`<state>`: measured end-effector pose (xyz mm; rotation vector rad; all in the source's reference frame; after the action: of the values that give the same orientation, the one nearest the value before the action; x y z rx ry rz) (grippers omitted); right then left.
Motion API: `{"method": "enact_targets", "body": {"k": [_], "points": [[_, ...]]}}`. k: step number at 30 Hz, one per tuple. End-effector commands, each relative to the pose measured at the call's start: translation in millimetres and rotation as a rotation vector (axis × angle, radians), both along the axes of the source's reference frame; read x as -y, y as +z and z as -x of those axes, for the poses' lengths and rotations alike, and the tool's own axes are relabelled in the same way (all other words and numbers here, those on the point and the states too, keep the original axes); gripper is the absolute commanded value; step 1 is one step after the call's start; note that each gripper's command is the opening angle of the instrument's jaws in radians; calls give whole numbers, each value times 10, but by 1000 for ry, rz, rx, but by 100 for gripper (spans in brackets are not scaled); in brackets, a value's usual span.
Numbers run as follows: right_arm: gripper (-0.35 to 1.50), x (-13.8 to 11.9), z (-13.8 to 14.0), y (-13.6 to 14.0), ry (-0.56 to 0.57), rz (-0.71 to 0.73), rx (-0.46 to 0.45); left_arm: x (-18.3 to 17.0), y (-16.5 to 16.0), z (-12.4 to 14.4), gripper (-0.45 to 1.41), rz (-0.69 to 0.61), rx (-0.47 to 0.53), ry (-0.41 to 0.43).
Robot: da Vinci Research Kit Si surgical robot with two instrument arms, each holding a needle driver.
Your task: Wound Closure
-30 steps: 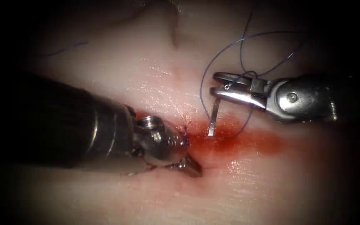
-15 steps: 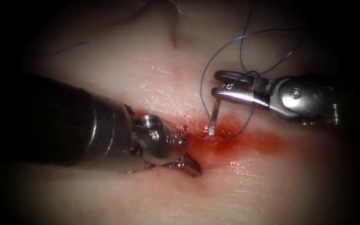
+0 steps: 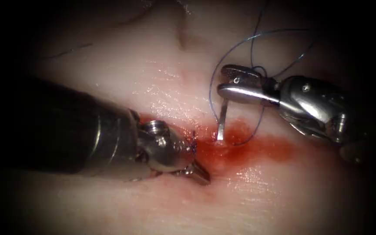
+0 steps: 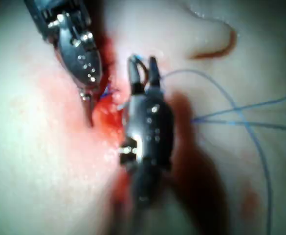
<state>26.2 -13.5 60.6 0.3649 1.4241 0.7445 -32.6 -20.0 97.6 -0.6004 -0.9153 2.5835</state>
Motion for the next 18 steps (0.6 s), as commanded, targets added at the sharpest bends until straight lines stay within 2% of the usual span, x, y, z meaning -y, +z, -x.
{"method": "enact_targets", "body": {"k": [1,18], "points": [[-35,12,-8,4,-14,-41,-3,6,6,5,-22,-3,1,2],[-35,31,-13,10,-87,-228,-19,5,4,2,-22,-5,4,5]]}}
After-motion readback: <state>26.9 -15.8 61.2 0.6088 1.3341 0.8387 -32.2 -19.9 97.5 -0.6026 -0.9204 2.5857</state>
